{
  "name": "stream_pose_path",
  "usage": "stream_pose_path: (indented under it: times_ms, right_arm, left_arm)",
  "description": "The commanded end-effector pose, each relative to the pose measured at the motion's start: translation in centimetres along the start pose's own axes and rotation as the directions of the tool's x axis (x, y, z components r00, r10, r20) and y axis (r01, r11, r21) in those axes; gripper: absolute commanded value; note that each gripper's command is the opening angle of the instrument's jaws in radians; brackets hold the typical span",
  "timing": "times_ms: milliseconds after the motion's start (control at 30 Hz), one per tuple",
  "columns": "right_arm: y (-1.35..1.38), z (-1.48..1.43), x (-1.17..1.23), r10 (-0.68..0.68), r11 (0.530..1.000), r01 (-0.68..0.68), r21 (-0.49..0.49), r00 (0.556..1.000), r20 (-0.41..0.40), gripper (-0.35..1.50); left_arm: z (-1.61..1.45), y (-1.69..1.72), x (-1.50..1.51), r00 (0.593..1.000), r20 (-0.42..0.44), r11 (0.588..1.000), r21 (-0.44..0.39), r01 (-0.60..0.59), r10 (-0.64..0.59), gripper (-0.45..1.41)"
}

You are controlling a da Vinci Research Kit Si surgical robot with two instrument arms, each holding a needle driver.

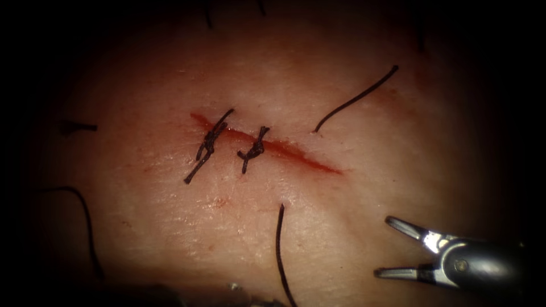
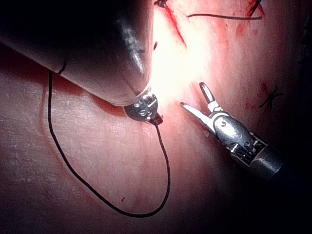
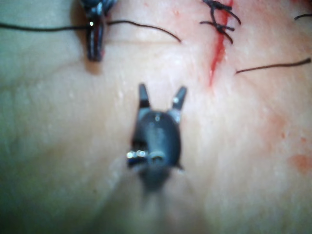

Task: Wound Closure
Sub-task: Grab the long end of the thread using the left gripper

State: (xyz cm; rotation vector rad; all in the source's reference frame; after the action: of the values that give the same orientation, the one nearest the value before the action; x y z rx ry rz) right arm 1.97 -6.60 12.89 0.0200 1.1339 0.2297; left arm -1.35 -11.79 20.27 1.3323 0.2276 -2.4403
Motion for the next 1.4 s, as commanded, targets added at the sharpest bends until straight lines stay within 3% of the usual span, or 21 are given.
stream_pose_path:
  times_ms: [33,167,267,467,700,1067,1400]
  right_arm:
    - [-0.01,0.11,-0.02,0.002,1.000,-0.002,0.005,1.000,-0.005,1.45]
    - [-0.01,0.22,0.02,0.004,0.998,-0.002,0.057,0.999,-0.038,1.14]
    - [0.02,0.44,0.11,0.012,0.998,-0.010,0.055,0.999,-0.038,1.24]
    - [0.10,0.74,0.22,0.022,0.998,-0.020,0.056,0.999,-0.041,1.30]
    - [0.09,1.00,0.34,0.015,0.997,-0.012,0.071,0.998,-0.054,1.30]
    - [-0.03,1.38,0.59,-0.010,0.997,0.016,0.081,0.997,-0.071,1.31]
    - [-0.03,1.51,0.70,-0.029,0.996,0.036,0.084,0.996,-0.086,1.24]
  left_arm:
    - [0.00,0.04,-0.02,1.000,-0.005,1.000,0.014,0.015,-0.015,-0.45]
    - [-0.37,-0.06,-0.06,0.999,-0.040,0.998,0.057,0.030,-0.028,-0.45]
    - [-0.70,-0.15,-0.10,0.997,-0.065,0.995,0.092,0.049,-0.043,-0.45]
    - [-1.04,-0.24,-0.18,0.994,-0.084,0.988,0.133,0.077,-0.066,-0.45]
    - [-1.25,-0.31,-0.21,0.993,-0.097,0.984,0.160,0.080,-0.065,-0.45]
    - [-1.20,-0.38,-0.27,0.993,-0.101,0.983,0.166,0.082,-0.066,-0.45]
    - [-1.11,-0.37,-0.38,0.993,-0.106,0.984,0.163,0.074,-0.057,-0.45]
